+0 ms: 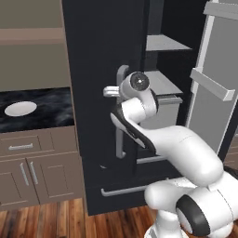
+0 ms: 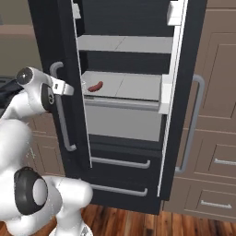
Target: Move the hot dog bun to the plate on the dining table and place the condiment next to that plate. Then navigate to the fridge and take the sausage and place it on the plate as well.
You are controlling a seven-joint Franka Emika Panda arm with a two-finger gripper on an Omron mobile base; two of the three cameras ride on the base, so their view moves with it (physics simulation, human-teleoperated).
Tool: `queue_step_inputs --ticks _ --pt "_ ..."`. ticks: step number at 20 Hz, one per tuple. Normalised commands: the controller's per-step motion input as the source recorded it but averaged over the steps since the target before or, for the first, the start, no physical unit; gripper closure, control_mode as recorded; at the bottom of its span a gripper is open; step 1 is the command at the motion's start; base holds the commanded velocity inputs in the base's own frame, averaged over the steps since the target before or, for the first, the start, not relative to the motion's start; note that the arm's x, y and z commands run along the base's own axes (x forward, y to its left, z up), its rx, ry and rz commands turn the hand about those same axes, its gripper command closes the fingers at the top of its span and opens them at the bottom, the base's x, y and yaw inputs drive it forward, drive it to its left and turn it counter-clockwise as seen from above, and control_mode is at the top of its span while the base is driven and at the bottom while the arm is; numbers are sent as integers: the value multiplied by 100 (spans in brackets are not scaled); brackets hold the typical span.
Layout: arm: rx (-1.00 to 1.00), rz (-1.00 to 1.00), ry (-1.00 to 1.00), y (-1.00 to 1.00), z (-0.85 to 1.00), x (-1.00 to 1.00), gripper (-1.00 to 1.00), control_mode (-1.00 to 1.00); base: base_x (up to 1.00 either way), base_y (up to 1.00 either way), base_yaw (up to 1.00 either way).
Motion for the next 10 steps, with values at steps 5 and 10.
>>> queue_step_inputs --ticks 5,10 --pt "2 0 1 68 -5 -92 -100 -100 0 0 0" --pt "10 -5 8 -11 10 -55 -100 -100 0 0 0"
